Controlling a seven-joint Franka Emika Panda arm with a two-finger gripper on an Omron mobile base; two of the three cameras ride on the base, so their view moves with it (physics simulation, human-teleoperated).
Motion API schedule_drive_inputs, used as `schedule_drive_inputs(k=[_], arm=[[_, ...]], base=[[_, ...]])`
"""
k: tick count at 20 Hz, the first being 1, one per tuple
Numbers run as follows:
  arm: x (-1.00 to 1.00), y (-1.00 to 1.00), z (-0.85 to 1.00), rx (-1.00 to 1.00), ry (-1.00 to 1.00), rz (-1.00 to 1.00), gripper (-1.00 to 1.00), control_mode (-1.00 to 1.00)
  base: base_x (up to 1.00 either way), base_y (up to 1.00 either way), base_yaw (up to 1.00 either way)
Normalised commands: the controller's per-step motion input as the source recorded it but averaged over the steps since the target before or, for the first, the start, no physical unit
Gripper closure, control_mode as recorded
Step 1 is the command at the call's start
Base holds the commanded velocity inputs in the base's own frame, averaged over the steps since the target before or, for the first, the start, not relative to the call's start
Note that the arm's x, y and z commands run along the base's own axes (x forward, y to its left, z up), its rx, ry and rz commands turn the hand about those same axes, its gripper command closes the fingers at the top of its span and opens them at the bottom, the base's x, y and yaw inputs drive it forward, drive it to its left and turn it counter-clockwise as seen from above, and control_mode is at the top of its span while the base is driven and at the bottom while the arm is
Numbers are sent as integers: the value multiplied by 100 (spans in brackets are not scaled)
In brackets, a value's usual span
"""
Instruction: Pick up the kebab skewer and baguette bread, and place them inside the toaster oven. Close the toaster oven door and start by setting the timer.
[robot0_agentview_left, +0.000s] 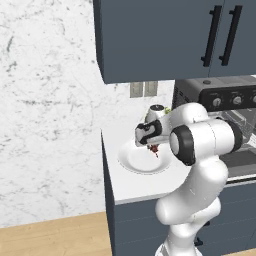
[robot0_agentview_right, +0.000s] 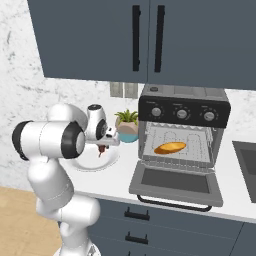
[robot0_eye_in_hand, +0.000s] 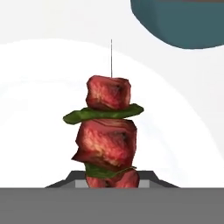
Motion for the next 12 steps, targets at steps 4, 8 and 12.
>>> schedule_drive_inputs(k=[4, 8, 12], arm=[[-56, 0, 88, 0, -5, -12, 100, -100], [-85, -8, 90, 0, -6, -13, 100, -100], [-100, -31, 68, 4, -12, -11, 100, -100]], base=[[0, 0, 0], [0, 0, 0], [0, 0, 0]])
